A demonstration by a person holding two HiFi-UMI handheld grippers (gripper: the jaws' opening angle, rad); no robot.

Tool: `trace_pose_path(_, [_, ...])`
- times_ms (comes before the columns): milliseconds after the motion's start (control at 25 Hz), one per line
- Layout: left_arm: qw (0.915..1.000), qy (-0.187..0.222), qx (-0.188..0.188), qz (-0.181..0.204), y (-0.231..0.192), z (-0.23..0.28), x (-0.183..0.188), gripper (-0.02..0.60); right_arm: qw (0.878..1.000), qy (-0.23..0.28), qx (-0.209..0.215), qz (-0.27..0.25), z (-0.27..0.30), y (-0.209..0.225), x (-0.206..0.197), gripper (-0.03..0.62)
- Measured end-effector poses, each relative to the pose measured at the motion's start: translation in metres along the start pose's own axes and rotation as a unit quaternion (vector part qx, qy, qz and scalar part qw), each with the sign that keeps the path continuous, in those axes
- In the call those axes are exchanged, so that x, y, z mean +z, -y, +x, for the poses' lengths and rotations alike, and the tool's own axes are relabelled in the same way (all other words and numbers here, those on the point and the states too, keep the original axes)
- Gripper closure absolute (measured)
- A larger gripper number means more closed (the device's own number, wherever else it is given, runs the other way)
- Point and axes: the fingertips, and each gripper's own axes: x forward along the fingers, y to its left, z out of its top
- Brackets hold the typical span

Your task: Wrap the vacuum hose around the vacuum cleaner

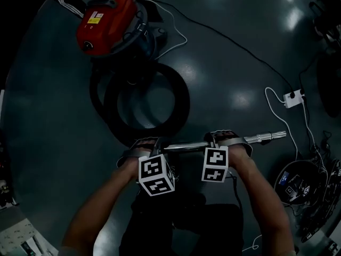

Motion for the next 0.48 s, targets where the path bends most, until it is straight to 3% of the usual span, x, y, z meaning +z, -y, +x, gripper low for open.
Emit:
trace_pose_path(240, [0.9995, 0.000, 0.004, -0.031, -0.024, 0.066, -0.031, 0.394, 1.000, -0.004, -0.003, -0.027, 0.073, 0.026, 0.002, 0.542])
trace_pose_path(480, [0.9991, 0.002, 0.015, -0.039, -0.037, 0.127, -0.054, 0.394, 0.999, -0.005, -0.009, -0.042, 0.140, 0.040, -0.002, 0.542])
